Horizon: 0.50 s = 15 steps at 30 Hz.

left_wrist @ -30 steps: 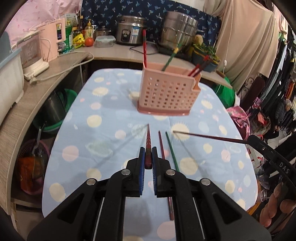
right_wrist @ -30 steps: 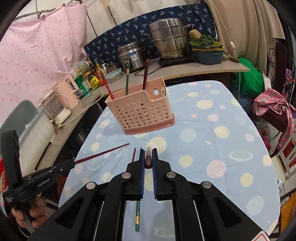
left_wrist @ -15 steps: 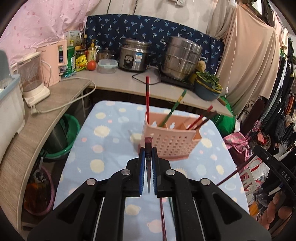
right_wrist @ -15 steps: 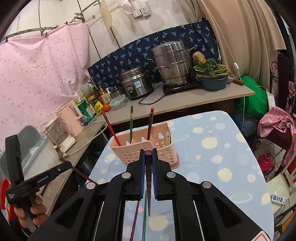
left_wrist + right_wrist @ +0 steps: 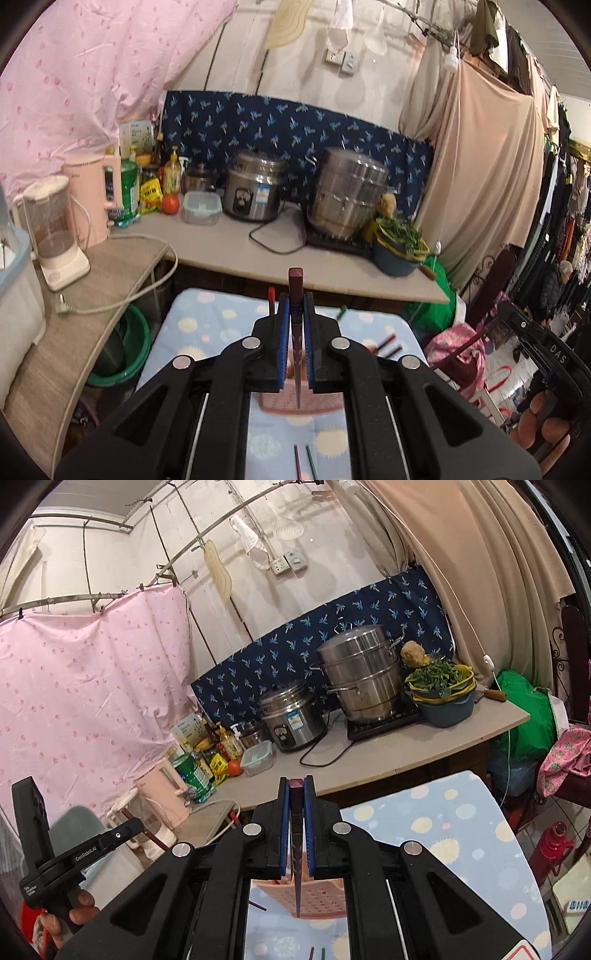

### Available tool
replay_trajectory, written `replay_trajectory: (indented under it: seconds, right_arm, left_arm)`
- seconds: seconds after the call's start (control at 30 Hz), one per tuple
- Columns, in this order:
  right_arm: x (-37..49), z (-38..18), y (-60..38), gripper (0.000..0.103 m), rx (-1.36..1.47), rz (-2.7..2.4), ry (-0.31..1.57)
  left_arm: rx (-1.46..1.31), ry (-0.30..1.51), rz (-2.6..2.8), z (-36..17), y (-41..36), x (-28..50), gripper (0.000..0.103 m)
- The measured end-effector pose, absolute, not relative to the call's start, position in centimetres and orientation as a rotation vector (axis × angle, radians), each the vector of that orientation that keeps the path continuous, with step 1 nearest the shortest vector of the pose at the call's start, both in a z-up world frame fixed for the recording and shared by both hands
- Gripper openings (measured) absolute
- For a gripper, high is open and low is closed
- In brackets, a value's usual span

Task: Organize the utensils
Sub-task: 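Lift both dark red chopsticks and carry them above the pink caddy, then lower the chopsticks into the caddy and open both tools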

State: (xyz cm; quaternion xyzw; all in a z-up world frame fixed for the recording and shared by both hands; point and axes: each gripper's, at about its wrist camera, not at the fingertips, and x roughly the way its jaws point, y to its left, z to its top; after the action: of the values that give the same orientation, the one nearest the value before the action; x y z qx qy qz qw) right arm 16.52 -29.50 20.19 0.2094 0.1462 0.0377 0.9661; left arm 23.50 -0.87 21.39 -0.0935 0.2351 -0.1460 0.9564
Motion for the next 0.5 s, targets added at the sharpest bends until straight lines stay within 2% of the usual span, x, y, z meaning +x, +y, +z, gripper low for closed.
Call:
replay_trajectory:
  seconds: [0.23, 0.5]
  right_arm:
    - [20.5, 21.1, -29.7, 0.007, 0.418, 0.043, 0.274]
    - [23.7, 17.9, -29.2, 0.007, 0.399, 0.026, 0.362]
  left_arm:
    - [-0.190, 0.443, -0.270, 22.3, -1.3, 27.0, 0.007]
    - [-0.180, 0.506, -0.269, 19.3, -2.3, 29.2, 0.007]
